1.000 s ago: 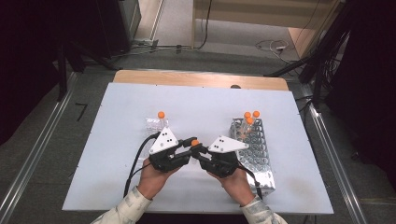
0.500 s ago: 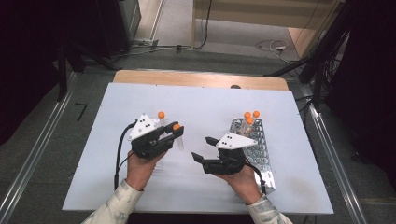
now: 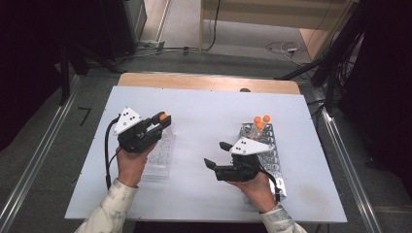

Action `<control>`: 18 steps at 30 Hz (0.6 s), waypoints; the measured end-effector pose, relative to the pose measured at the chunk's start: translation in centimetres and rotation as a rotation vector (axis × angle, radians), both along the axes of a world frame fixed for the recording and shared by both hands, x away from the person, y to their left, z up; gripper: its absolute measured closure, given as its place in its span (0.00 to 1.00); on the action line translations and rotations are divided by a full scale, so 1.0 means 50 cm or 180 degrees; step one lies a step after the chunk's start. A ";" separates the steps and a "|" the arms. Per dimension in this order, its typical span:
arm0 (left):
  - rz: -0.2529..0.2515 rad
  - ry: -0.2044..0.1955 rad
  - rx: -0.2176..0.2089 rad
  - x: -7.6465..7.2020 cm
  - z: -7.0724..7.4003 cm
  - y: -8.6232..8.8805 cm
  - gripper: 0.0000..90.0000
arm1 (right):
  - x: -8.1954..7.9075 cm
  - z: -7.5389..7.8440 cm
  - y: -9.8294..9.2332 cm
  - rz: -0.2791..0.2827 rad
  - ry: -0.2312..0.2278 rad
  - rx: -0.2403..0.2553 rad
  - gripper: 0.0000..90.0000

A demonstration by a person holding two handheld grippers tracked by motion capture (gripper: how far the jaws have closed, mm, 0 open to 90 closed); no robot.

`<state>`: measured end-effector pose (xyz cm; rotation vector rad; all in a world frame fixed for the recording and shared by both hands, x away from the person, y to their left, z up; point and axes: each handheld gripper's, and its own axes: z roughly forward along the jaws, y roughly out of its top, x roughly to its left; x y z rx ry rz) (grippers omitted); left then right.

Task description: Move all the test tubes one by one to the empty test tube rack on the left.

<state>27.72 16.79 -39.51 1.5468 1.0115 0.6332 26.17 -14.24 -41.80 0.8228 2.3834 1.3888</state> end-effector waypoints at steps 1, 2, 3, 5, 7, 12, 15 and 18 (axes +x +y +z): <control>0.0021 0.0005 0.0010 0.005 -0.003 0.005 0.78 | 0.000 0.000 -0.001 -0.0004 -0.0003 0.0001 0.27; 0.0040 0.0012 0.0015 0.008 -0.004 0.007 0.78 | -0.001 0.000 -0.002 -0.0004 -0.0002 0.0004 0.27; 0.0062 0.0013 0.0017 0.012 -0.006 0.010 0.78 | -0.001 0.000 -0.002 -0.0006 -0.0007 0.0006 0.27; 0.0078 -0.0009 0.0011 0.019 -0.009 0.012 0.78 | -0.003 0.001 -0.003 -0.0018 -0.0016 0.0015 0.27; 0.0085 -0.0021 0.0043 0.025 -0.012 0.012 0.78 | -0.004 0.001 -0.005 -0.0029 -0.0020 0.0011 0.28; 0.0092 0.0009 0.0067 0.040 -0.021 0.010 0.78 | -0.004 0.003 -0.014 -0.0091 -0.0019 0.0049 0.29; 0.0112 0.0045 0.0146 0.046 -0.030 0.006 0.77 | -0.006 0.006 -0.020 -0.0104 -0.0046 0.0063 0.29; 0.0118 0.0092 0.0208 0.049 -0.042 0.002 0.77 | -0.006 0.006 -0.022 -0.0116 -0.0049 0.0066 0.30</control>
